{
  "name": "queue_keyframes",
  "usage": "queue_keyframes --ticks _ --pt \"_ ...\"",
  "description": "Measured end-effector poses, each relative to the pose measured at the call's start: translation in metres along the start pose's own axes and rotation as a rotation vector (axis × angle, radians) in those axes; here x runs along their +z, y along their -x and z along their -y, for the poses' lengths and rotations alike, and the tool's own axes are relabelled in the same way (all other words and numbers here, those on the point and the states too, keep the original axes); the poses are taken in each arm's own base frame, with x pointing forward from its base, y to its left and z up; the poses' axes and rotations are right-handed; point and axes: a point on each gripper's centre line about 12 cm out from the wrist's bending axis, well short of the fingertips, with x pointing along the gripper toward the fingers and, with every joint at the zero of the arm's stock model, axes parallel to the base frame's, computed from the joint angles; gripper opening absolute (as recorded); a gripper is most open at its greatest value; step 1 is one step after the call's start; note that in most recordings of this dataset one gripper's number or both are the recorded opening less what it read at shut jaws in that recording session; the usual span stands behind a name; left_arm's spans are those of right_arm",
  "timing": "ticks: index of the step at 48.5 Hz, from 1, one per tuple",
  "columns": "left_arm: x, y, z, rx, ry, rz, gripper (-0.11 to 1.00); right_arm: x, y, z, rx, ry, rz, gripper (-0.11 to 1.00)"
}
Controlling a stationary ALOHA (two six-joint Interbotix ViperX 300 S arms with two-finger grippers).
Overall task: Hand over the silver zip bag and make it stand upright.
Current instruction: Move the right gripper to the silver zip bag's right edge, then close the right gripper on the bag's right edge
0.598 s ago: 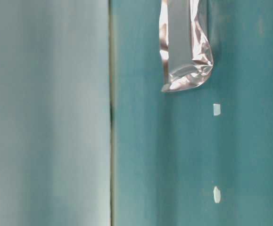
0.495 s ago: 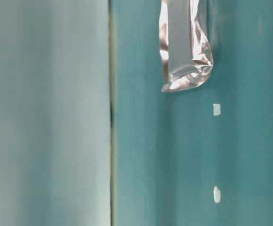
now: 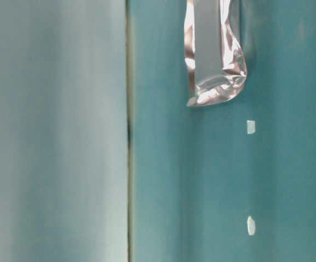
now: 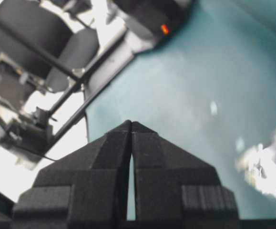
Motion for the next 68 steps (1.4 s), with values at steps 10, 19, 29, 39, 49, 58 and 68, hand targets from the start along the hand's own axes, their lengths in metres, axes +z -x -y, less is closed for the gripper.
queue_keyframes --ticks 10,19,29,39,49,58,68 --pt "-0.005 -0.009 0.000 0.000 0.009 -0.028 -0.01 -0.008 -0.001 0.042 -0.202 -0.222 -0.062 0.00" --pt "-0.006 -0.011 0.000 0.000 0.005 -0.032 -0.01 -0.025 0.000 0.075 -0.362 -0.326 -0.138 0.01" --pt "-0.008 -0.011 0.000 0.002 0.008 -0.051 -0.01 -0.039 -0.002 0.092 -0.442 -0.351 -0.186 0.29" --pt "-0.013 -0.012 -0.001 0.004 0.011 -0.089 -0.01 -0.051 -0.009 0.110 -0.532 -0.373 -0.228 0.86" --pt "-0.013 -0.012 -0.005 0.018 0.007 -0.089 -0.01 -0.054 -0.020 0.129 -0.598 -0.369 -0.195 0.88" --pt "-0.015 -0.012 -0.005 0.019 0.012 -0.103 -0.01 -0.059 -0.029 0.143 -0.642 -0.359 -0.174 0.88" --pt "-0.017 -0.012 -0.009 0.033 0.008 -0.115 -0.01 -0.066 -0.040 0.151 -0.673 -0.337 -0.183 0.88"
